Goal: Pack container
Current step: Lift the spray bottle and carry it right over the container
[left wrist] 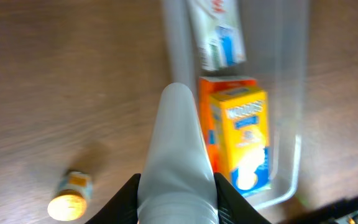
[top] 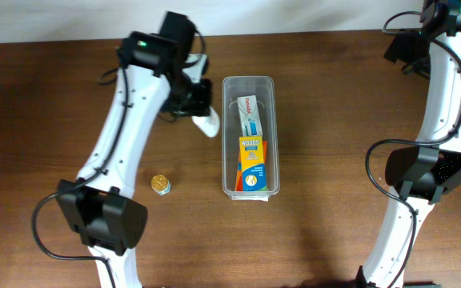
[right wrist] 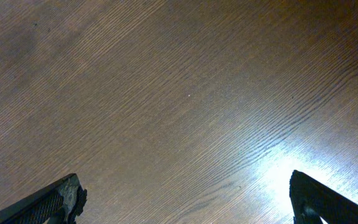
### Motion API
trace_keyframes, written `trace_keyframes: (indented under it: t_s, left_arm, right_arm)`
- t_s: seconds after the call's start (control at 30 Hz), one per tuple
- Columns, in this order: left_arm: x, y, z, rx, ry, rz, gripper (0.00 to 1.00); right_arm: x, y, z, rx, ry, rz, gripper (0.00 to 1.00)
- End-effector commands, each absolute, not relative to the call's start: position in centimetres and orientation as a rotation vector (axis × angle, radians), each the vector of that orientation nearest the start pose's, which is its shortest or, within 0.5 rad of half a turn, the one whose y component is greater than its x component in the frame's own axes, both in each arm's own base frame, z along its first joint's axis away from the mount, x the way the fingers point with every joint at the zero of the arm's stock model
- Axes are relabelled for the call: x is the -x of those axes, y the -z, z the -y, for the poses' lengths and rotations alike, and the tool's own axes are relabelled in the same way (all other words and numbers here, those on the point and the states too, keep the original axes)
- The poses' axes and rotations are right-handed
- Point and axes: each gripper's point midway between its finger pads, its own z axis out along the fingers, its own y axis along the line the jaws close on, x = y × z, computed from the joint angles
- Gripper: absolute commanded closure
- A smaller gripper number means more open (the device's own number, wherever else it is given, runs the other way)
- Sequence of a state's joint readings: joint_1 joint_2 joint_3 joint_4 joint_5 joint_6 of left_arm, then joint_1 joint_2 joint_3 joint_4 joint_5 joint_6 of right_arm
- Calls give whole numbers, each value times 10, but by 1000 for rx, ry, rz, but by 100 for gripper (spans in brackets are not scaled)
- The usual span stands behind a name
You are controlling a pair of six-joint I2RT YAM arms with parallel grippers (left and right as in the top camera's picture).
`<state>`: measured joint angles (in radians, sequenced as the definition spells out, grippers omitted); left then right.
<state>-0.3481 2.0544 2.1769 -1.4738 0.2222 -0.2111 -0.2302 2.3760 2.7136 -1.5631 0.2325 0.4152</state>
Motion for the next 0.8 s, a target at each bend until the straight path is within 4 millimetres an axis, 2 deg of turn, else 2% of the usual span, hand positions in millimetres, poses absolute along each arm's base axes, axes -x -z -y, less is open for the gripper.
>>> trace_keyframes:
  t_s: [0.0,0.2,0.47,0.77]
  left_arm:
    - [-387,-208,206,-243,472,-2943,76]
    - [-379,-208,221,-303,476,-2942,76]
    - [-365,-205,219,-266,453,-3008,76]
    - [-356,-204,247,-185,384,-2991,75]
  right_arm:
    - [-483,-209,157,-938,298,-2585,1]
    - [-483,-209,157,-937,299,-2585,2]
    - [-483,-209,157,-937,299,-2585,2]
    - [-483,-209,157,-938,298,-2585,2]
